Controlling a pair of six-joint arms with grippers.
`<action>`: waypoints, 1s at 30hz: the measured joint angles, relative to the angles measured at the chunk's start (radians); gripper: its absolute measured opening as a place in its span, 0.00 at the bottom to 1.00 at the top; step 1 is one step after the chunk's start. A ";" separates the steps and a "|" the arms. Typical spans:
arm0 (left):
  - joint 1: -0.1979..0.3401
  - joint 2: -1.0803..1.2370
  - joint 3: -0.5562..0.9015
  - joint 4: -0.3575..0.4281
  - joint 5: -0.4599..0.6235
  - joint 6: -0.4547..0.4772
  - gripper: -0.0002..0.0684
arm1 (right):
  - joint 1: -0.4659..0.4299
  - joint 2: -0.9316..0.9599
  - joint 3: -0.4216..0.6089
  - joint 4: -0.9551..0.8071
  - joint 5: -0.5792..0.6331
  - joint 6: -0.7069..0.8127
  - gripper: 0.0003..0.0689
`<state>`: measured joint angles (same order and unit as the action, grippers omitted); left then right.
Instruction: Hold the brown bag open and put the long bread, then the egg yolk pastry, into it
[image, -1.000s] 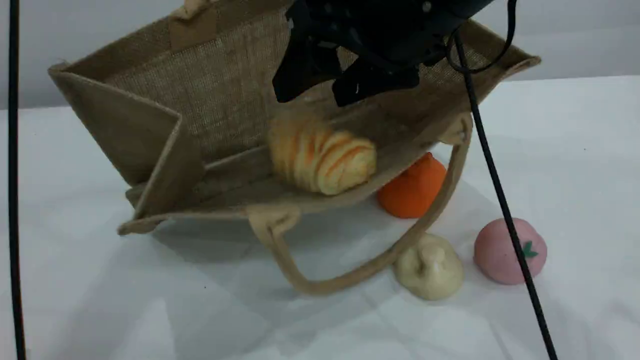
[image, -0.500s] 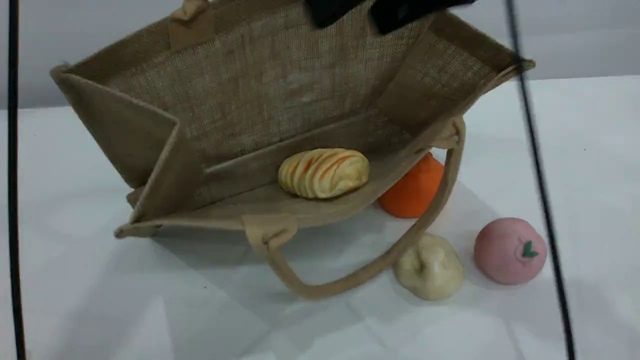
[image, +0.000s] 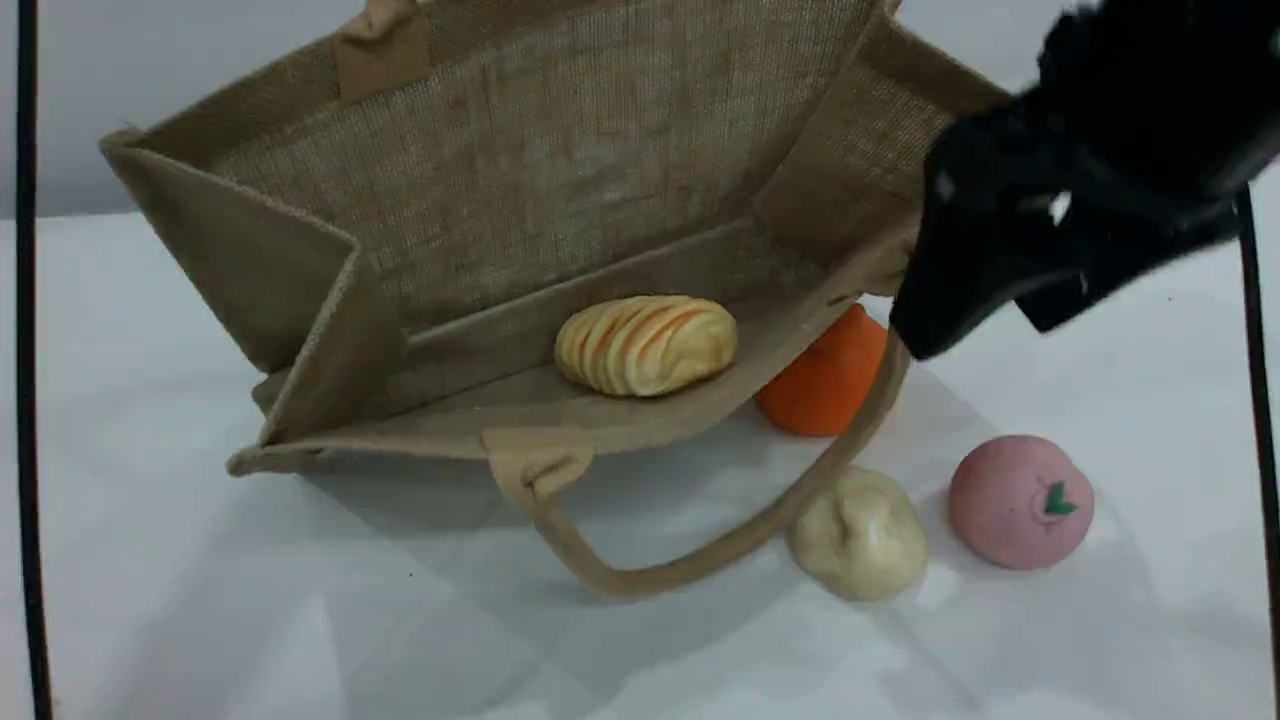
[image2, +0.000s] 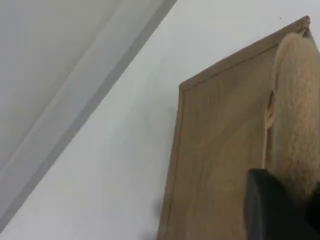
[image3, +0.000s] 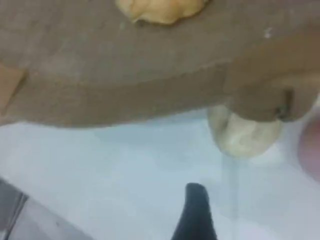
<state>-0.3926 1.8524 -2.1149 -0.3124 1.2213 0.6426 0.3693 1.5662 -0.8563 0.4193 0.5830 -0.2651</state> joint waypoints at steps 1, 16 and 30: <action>0.000 0.000 0.000 0.001 0.000 0.000 0.13 | 0.000 0.000 0.025 0.015 -0.028 -0.008 0.73; 0.000 0.000 0.000 -0.002 0.000 0.000 0.13 | 0.022 0.005 0.243 0.501 -0.231 -0.368 0.72; 0.000 0.000 0.000 -0.002 0.000 -0.010 0.13 | 0.093 0.226 0.238 0.965 -0.409 -0.798 0.72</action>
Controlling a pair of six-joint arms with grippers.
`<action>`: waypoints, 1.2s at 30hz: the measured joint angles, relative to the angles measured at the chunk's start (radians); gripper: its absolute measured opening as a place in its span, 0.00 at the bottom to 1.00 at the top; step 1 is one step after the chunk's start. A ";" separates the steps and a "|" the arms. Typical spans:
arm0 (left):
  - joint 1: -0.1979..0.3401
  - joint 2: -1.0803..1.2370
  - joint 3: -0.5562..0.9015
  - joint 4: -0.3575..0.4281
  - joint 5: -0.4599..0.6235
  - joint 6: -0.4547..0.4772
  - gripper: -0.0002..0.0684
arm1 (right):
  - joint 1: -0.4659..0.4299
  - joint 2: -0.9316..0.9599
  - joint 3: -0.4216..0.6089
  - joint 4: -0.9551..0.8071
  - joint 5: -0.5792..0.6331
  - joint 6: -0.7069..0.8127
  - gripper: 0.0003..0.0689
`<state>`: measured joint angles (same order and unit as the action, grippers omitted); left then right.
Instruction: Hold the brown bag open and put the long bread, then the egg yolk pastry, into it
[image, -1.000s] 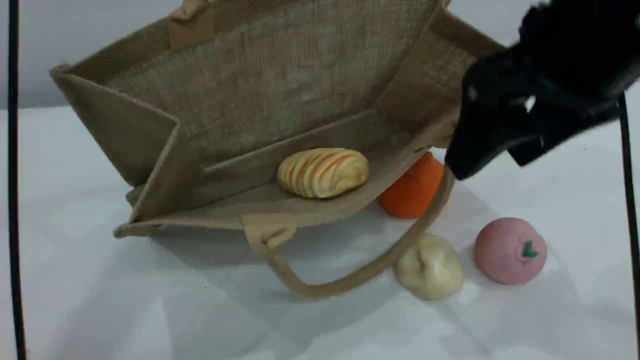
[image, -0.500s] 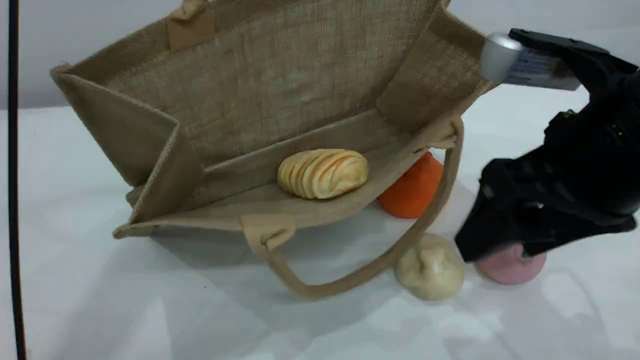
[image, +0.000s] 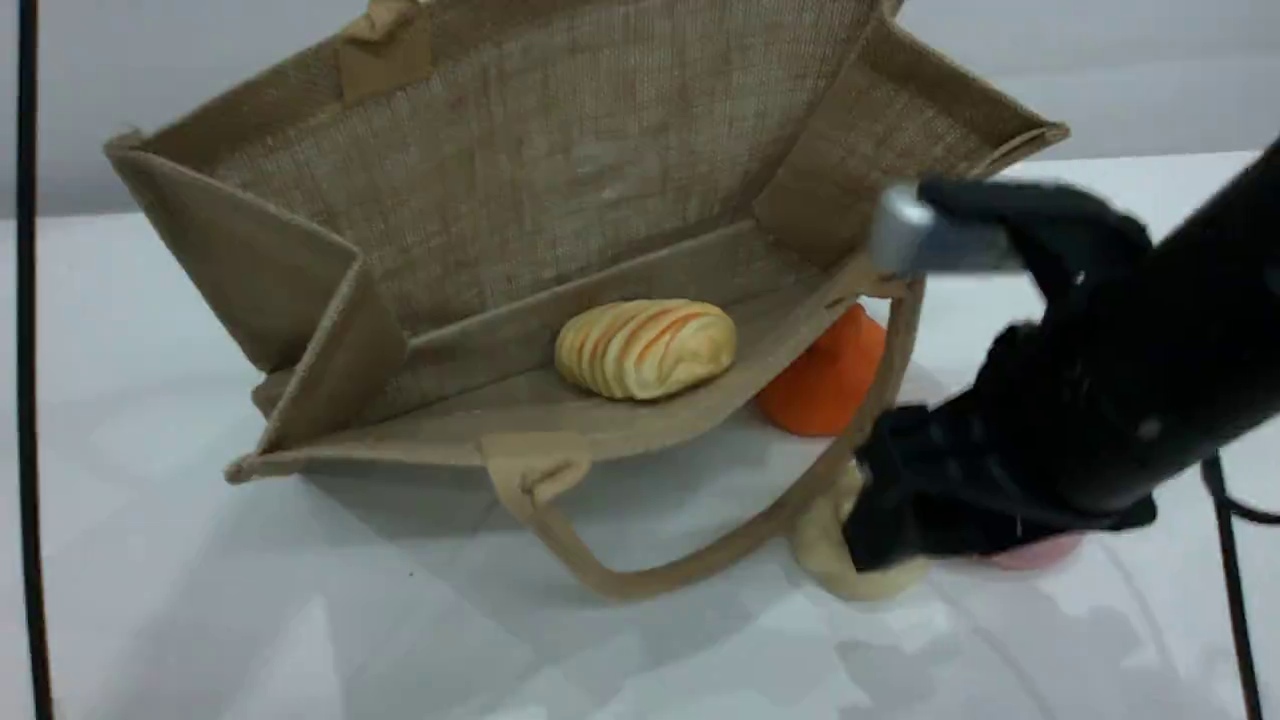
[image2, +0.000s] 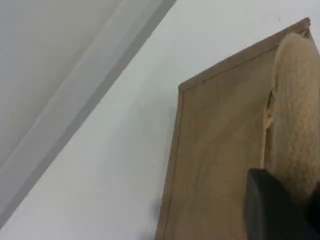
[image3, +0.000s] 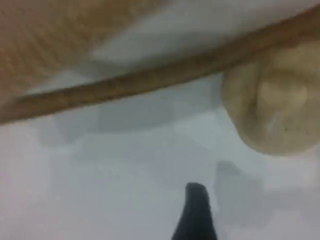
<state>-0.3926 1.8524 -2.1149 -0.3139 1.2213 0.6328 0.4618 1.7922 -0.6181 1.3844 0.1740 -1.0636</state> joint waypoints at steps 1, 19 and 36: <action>0.000 0.000 0.000 0.000 0.000 0.000 0.13 | 0.000 0.011 0.000 0.035 -0.001 -0.041 0.72; 0.000 0.000 0.000 0.000 0.000 0.001 0.13 | 0.000 0.159 -0.093 0.360 0.113 -0.508 0.72; 0.000 0.001 0.000 0.002 0.000 0.007 0.13 | -0.001 0.128 -0.139 0.361 0.020 -0.507 0.72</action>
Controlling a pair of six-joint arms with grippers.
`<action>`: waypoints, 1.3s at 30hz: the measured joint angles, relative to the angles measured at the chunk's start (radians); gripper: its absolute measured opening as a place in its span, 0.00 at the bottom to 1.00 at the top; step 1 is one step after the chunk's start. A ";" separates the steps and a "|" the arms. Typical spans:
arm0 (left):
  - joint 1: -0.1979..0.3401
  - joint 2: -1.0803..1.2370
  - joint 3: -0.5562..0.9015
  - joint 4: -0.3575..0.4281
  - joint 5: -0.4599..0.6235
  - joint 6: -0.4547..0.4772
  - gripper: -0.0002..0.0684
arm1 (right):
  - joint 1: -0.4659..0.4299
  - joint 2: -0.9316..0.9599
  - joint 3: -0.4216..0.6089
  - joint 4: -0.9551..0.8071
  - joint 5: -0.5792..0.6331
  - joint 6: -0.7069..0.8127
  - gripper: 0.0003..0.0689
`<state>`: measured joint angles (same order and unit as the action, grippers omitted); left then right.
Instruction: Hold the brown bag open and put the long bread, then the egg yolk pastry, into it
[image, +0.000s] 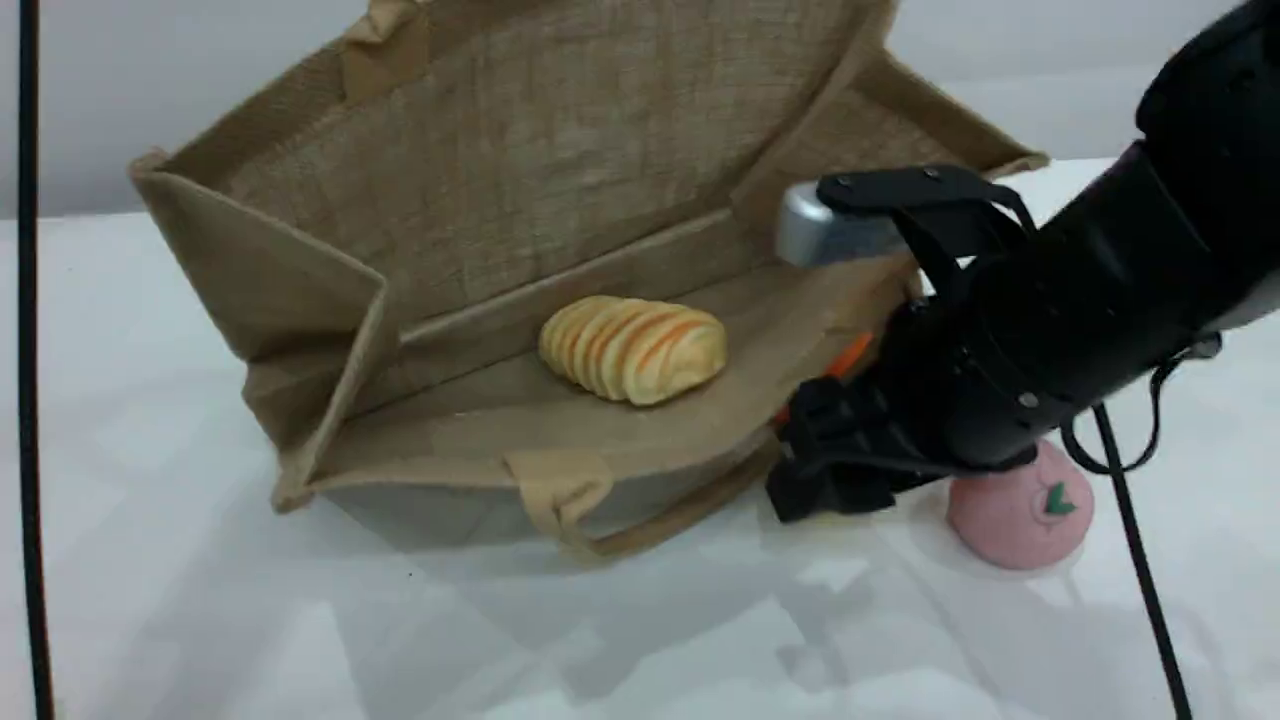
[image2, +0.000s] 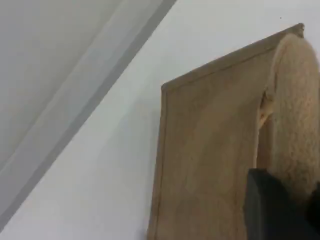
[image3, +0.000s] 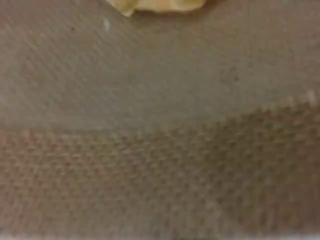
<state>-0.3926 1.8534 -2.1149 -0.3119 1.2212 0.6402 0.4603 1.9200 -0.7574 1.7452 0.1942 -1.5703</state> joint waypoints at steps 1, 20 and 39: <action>0.000 0.000 0.000 0.001 0.000 0.000 0.13 | 0.000 -0.004 0.001 0.000 0.005 0.000 0.72; 0.000 0.000 0.000 0.000 0.000 -0.001 0.13 | 0.000 0.052 -0.043 0.000 -0.060 0.000 0.72; 0.000 0.000 0.000 -0.001 0.000 -0.001 0.13 | 0.000 0.089 -0.068 0.000 -0.128 0.000 0.32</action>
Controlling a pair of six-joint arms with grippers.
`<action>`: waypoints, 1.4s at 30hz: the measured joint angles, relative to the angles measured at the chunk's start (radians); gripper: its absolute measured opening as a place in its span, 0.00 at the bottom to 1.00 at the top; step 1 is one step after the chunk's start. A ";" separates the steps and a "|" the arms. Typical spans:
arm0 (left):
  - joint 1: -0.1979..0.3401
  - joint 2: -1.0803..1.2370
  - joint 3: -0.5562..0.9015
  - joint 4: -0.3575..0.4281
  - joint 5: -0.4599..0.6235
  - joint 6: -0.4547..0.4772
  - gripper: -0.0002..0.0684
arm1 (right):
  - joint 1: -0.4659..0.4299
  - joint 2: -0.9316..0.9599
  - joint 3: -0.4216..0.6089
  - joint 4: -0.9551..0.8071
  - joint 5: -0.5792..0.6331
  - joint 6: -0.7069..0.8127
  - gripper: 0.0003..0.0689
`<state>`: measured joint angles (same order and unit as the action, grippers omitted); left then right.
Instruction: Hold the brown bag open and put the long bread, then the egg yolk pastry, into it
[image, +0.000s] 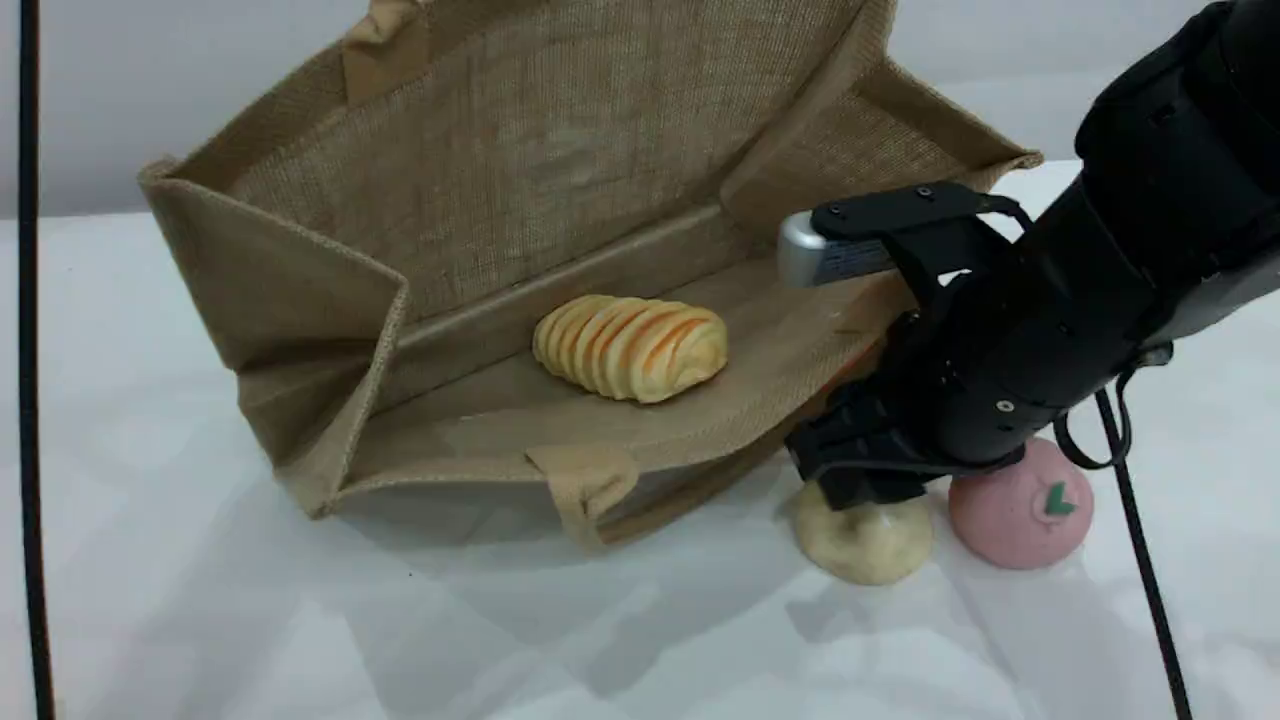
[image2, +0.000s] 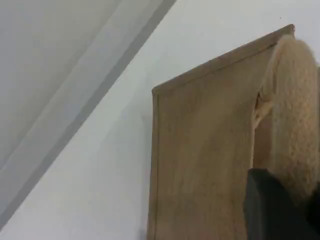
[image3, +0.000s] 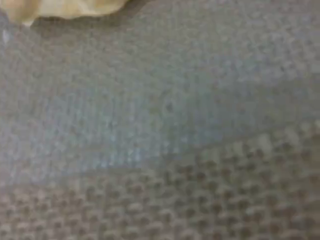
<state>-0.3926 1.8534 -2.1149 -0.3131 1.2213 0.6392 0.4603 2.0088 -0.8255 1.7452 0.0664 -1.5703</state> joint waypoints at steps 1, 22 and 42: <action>0.000 0.000 0.000 0.000 0.000 0.000 0.13 | 0.000 0.000 0.000 0.000 -0.001 0.000 0.27; 0.000 0.000 0.000 0.000 0.000 0.001 0.13 | 0.000 0.000 0.001 -0.001 0.073 0.000 0.51; 0.000 0.000 0.000 0.000 0.000 0.001 0.13 | -0.001 0.065 0.002 0.000 0.089 0.001 0.11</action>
<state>-0.3926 1.8534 -2.1149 -0.3131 1.2213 0.6400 0.4595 2.0738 -0.8234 1.7454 0.1557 -1.5690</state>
